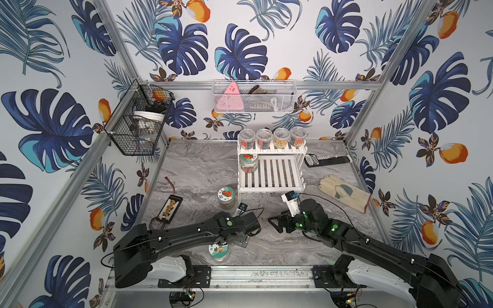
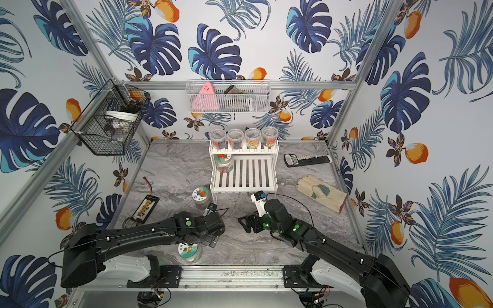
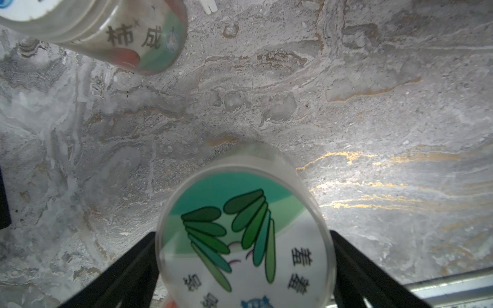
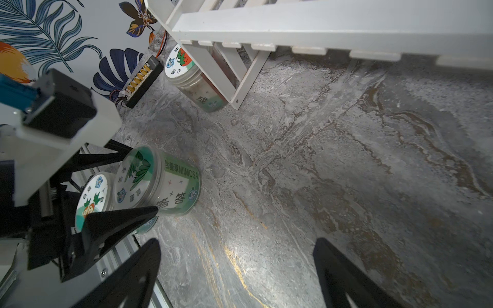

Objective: Place the seed container on the shelf
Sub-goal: Pick up the seed jar at the center of the board.

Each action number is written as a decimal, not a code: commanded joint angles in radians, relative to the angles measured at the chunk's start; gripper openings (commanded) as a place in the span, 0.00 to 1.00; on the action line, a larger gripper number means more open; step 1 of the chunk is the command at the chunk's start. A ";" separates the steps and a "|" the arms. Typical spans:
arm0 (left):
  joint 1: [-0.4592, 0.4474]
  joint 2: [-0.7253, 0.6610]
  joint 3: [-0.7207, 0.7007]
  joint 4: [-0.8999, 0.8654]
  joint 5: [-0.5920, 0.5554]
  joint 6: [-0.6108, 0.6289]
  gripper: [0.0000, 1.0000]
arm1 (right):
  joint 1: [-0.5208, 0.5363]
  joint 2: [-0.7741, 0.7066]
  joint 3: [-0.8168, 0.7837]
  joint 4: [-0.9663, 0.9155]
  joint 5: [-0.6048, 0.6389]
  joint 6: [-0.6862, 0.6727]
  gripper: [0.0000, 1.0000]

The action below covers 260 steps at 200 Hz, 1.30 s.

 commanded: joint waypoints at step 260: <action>0.189 0.065 0.625 -0.255 0.356 0.352 0.72 | 0.116 0.115 -0.022 0.560 -0.113 -0.450 0.97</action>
